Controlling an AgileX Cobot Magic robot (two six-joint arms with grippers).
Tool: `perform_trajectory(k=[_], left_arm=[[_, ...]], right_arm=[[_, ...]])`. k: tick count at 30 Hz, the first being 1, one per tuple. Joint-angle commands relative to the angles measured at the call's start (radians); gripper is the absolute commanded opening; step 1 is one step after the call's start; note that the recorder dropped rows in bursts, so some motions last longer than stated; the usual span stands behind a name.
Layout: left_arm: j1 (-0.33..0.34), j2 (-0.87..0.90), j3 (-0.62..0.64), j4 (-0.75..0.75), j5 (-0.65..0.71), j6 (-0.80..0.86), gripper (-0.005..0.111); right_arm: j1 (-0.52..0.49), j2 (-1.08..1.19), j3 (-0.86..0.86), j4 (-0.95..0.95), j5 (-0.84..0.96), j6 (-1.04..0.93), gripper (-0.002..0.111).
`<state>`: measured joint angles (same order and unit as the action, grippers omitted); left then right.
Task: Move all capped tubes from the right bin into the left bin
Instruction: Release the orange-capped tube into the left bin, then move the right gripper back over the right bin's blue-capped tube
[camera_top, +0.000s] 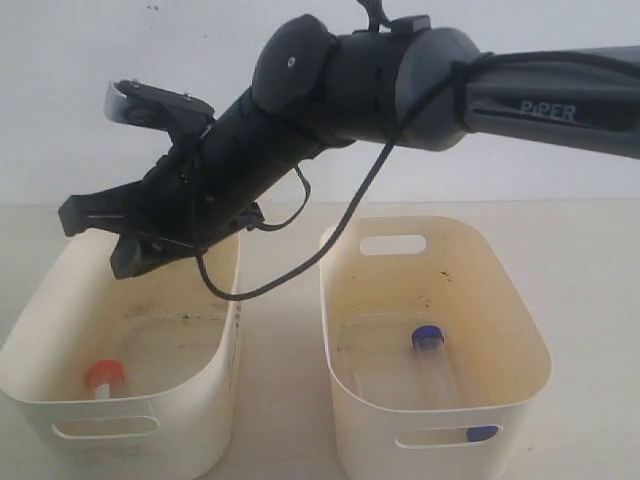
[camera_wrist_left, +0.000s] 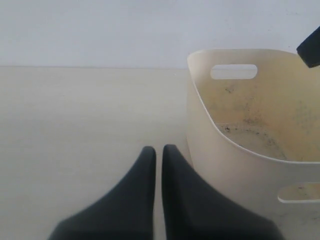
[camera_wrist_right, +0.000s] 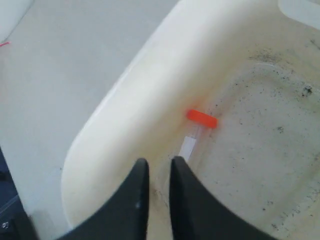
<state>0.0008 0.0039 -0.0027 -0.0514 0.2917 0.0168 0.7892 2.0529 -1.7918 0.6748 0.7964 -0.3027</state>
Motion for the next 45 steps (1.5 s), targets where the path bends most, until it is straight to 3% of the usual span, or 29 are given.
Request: perform_trajectory(k=[1, 11, 20, 23, 28, 33, 38, 42, 45], left_arm=[[0.005, -0.004, 0.003, -0.004, -0.003, 0.002, 0.004], [0.005, -0.004, 0.003, -0.004, -0.003, 0.002, 0.004], [0.005, -0.004, 0.003, -0.004, -0.003, 0.002, 0.004], [0.005, -0.004, 0.003, -0.004, -0.003, 0.002, 0.004], [0.005, -0.004, 0.003, -0.004, -0.003, 0.002, 0.004], [0.005, -0.004, 0.003, -0.004, -0.003, 0.002, 0.004], [0.005, -0.004, 0.003, -0.004, -0.003, 0.002, 0.004], [0.005, -0.004, 0.003, -0.004, -0.003, 0.002, 0.004], [0.005, -0.004, 0.003, -0.004, -0.003, 0.002, 0.004]], right_arm=[[-0.001, -0.009, -0.091, -0.006, 0.097, -0.022, 0.0], [-0.001, -0.054, -0.152, -0.121, 0.214, -0.079, 0.0], [-0.001, -0.167, -0.152, -0.361, 0.306, 0.039, 0.0], [-0.001, -0.194, -0.15, -0.457, 0.42, 0.092, 0.0], [-0.001, -0.217, -0.133, -0.463, 0.425, 0.092, 0.0], [-0.001, -0.362, 0.091, -0.589, 0.413, 0.157, 0.0], [-0.001, -0.556, 0.349, -0.83, 0.266, 0.389, 0.0], [-0.001, -0.599, 0.46, -1.061, 0.253, 0.655, 0.0], [-0.001, -0.569, 0.477, -1.111, 0.212, 0.686, 0.0]])
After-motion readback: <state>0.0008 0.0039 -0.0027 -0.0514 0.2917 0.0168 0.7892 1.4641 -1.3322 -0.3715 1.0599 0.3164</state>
